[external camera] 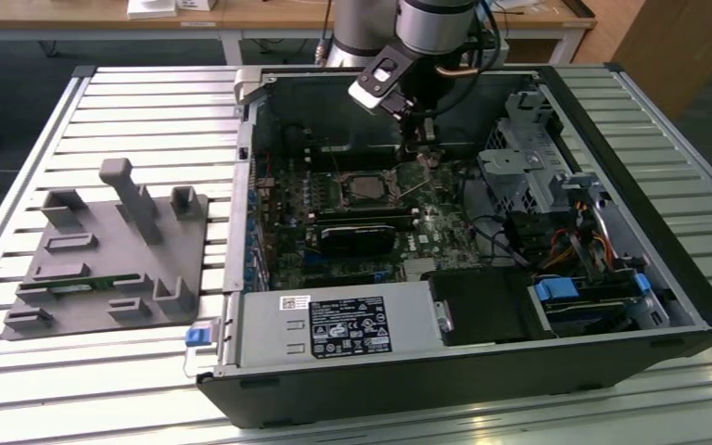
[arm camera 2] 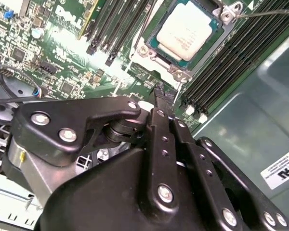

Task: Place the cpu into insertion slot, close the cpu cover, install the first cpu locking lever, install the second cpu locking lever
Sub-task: 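Close the cpu cover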

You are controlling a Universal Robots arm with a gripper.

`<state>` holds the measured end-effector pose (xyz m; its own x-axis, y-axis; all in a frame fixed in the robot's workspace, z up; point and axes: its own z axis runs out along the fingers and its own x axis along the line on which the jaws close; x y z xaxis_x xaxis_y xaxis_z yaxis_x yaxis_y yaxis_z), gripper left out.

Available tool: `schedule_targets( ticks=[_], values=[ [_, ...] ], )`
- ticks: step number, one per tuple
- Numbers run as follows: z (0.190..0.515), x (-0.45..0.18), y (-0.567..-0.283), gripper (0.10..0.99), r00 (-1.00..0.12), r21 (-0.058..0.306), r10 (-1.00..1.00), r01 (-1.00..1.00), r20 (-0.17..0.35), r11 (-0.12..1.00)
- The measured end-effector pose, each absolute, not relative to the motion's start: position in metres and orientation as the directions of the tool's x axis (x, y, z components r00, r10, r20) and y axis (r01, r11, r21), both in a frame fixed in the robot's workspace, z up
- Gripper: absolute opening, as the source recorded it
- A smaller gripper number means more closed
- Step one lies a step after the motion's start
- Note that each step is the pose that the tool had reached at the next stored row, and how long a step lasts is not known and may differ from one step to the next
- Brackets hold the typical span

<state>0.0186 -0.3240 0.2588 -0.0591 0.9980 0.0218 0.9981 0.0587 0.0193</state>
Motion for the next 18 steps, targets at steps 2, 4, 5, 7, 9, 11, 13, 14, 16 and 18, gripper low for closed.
schedule_targets(
  ticks=[2, 4, 5, 7, 9, 11, 13, 14, 16, 18],
  values=[
    [0.258, 0.021, -0.324, 0.106, -0.059, 0.019, 0.998, 0.998, 0.022, 0.059],
    [0.258, 0.023, -0.324, 0.106, -0.06, 0.019, 0.998, 0.998, 0.022, 0.059],
    [0.257, 0.024, -0.324, 0.106, -0.06, 0.019, 0.998, 0.998, 0.022, 0.059],
    [0.257, 0.025, -0.324, 0.106, -0.06, 0.019, 0.998, 0.998, 0.021, 0.059],
    [0.256, 0.027, -0.324, 0.106, -0.06, 0.019, 0.998, 0.998, 0.021, 0.059],
    [0.255, 0.03, -0.324, 0.106, -0.06, 0.019, 0.998, 0.998, 0.02, 0.059],
    [0.255, 0.033, -0.324, 0.106, -0.06, 0.019, 0.998, 0.998, 0.02, 0.059],
    [0.254, 0.034, -0.324, 0.106, -0.06, 0.019, 0.998, 0.998, 0.02, 0.059],
    [0.254, 0.037, -0.324, 0.106, -0.06, 0.019, 0.998, 0.998, 0.02, 0.059],
    [0.254, 0.039, -0.324, 0.106, -0.06, 0.019, 0.998, 0.998, 0.02, 0.059]
  ],
)
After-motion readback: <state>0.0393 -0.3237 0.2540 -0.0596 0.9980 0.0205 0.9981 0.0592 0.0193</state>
